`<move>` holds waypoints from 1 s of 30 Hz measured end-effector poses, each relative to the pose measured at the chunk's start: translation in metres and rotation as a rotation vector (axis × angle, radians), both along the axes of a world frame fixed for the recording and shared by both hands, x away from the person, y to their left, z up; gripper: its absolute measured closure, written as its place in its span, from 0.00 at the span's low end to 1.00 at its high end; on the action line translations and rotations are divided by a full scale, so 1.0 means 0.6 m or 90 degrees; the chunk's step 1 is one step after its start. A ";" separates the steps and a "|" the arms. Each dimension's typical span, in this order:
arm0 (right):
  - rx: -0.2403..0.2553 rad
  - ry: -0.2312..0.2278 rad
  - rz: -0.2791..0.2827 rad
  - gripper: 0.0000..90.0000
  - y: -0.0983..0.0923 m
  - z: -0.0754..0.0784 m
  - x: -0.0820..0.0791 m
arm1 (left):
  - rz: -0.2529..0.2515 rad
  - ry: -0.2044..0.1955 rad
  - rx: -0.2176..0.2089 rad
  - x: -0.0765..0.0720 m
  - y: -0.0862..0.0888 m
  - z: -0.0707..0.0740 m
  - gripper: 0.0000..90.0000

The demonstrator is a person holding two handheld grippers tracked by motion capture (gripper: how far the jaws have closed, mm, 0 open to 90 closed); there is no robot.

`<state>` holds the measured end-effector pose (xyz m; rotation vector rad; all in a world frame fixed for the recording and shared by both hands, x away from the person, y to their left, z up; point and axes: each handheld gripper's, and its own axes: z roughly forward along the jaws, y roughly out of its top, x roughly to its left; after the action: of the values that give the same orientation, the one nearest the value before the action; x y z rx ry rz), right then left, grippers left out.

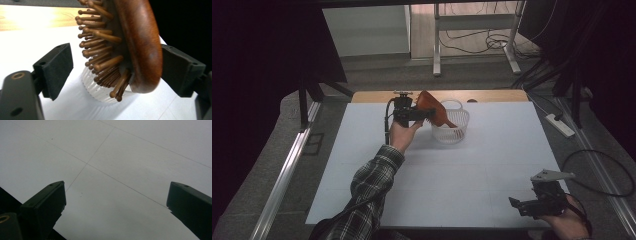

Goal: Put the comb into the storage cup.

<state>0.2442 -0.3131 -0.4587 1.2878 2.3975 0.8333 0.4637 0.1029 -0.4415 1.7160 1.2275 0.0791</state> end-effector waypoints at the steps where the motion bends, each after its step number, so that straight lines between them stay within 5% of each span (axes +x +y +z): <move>1: 0.000 0.000 0.000 0.03 0.000 0.000 0.000 | -0.002 -0.001 0.003 0.000 0.000 0.001 0.17; 20: 0.000 0.001 0.000 0.03 0.000 0.000 0.000 | -0.049 -0.028 0.090 -0.003 0.006 0.015 0.09; 30: 0.000 0.000 0.000 0.03 0.000 0.000 0.000 | -0.045 -0.085 0.164 -0.014 0.010 0.018 0.05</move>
<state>0.2442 -0.3130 -0.4587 1.2884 2.3977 0.8321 0.4555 0.1090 -0.4306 1.9407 1.0936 0.3155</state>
